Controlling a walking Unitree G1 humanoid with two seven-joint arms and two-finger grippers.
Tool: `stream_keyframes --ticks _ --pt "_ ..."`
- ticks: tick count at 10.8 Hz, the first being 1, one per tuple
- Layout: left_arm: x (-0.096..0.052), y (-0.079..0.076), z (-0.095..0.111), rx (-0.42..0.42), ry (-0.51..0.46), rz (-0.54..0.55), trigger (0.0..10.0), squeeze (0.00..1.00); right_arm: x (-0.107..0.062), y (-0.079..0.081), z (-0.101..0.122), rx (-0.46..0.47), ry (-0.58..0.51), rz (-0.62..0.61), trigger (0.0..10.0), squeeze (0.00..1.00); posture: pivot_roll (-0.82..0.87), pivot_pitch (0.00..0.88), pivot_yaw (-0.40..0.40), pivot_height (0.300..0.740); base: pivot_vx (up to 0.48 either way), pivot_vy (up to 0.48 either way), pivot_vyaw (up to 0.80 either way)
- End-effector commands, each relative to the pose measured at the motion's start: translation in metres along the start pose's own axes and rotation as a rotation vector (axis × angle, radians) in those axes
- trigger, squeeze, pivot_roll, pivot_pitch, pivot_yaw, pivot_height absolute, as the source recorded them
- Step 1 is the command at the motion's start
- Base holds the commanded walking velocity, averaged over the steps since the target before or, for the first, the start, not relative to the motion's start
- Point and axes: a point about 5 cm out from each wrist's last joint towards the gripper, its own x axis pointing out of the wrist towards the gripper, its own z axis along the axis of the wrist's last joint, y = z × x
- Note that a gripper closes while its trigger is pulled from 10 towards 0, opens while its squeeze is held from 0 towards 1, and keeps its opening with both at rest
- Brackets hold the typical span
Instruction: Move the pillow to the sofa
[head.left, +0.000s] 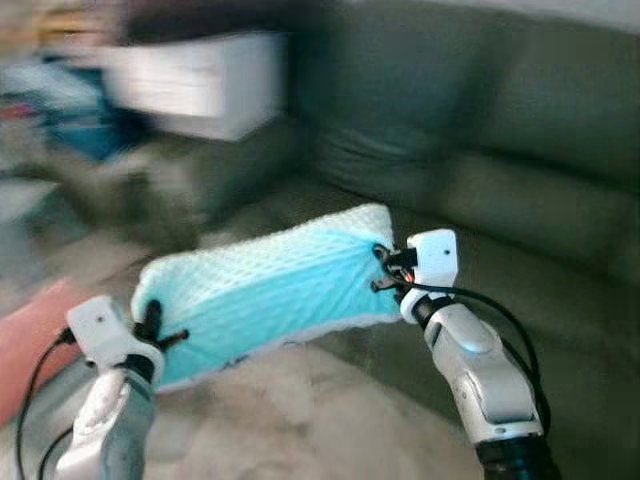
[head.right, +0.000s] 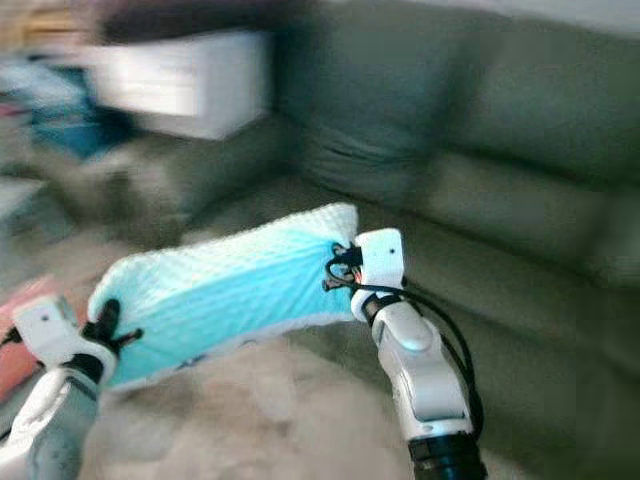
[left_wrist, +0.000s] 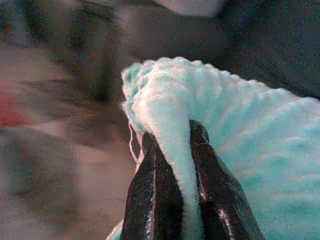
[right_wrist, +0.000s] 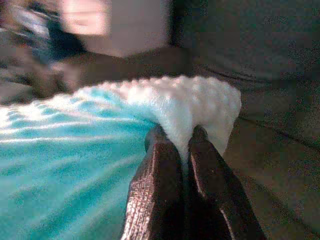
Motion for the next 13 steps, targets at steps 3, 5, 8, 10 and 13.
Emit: stream_keyframes --ticks 3,5,8,10,13 --pt "-0.001 0.004 0.002 0.024 -0.005 0.013 10.0 0.00 0.001 0.000 0.011 -0.003 -0.045 -0.008 10.0 0.00 -0.20 0.000 0.051 0.740 0.000 0.000 -0.80" --pt "-0.001 0.004 0.003 0.042 -0.007 0.014 10.0 0.00 0.001 -0.001 0.011 -0.005 -0.045 -0.008 10.0 0.00 -0.20 0.001 0.050 0.740 0.000 0.000 -0.80" --pt "0.000 0.009 0.006 0.069 -0.018 0.031 10.0 0.00 0.002 0.000 0.011 -0.004 -0.046 -0.008 10.0 0.00 -0.20 0.001 0.050 0.740 0.000 0.000 -0.80" --pt "0.001 0.015 0.007 0.119 -0.009 0.074 10.0 0.00 0.003 0.000 0.011 -0.003 -0.046 -0.009 10.0 0.00 -0.20 0.002 0.050 0.740 0.000 0.000 -0.80" --pt "0.003 0.008 0.010 0.063 -0.028 0.049 10.0 0.00 0.003 -0.001 0.011 -0.007 -0.042 -0.010 10.0 0.00 -0.20 0.004 0.049 0.740 0.000 0.000 -0.80"
